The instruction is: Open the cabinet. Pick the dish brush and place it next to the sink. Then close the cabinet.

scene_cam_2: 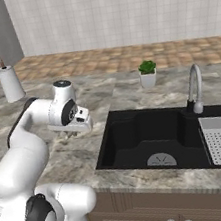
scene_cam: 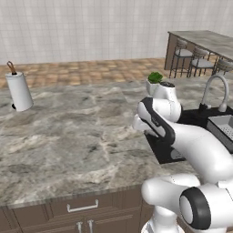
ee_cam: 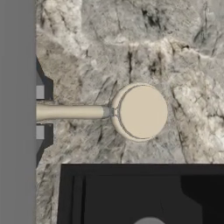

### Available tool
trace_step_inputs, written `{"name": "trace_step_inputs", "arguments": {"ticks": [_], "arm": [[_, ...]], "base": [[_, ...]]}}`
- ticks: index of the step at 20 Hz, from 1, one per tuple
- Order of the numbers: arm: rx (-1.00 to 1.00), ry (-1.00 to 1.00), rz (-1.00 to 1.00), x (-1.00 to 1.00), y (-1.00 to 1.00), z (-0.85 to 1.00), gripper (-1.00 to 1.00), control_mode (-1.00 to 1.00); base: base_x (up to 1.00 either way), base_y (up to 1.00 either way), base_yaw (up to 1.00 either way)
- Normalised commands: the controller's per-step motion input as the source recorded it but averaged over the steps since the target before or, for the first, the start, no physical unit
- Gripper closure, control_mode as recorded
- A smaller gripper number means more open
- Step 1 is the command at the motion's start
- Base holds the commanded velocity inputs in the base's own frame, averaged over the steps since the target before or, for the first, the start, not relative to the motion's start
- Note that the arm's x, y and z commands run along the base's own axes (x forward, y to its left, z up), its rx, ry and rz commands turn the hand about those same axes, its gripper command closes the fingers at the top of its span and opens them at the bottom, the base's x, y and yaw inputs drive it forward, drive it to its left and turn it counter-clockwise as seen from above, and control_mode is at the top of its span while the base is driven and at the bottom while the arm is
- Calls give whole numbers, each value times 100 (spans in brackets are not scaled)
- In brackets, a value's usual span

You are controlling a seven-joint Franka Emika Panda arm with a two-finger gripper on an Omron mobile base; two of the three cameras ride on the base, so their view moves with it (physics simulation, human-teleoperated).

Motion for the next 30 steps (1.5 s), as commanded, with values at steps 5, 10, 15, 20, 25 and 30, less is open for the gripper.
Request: {"name": "trace_step_inputs", "arguments": {"ticks": [5, 10, 15, 20, 25, 30], "arm": [[-1, 2, 0, 9, 0, -38, 100, -100], [-1, 3, 0, 18, 0, -8, 100, -100], [0, 1, 0, 44, 0, -10, 100, -100], [-1, 4, 0, 24, 0, -15, 100, -100], [-3, 4, 0, 17, 0, -20, 100, -100], [-2, 2, 0, 6, 0, -25, 100, -100]], "base": [[0, 0, 0], [0, 0, 0], [0, 0, 0], [0, 0, 0], [0, 0, 0], [0, 0, 0]]}}
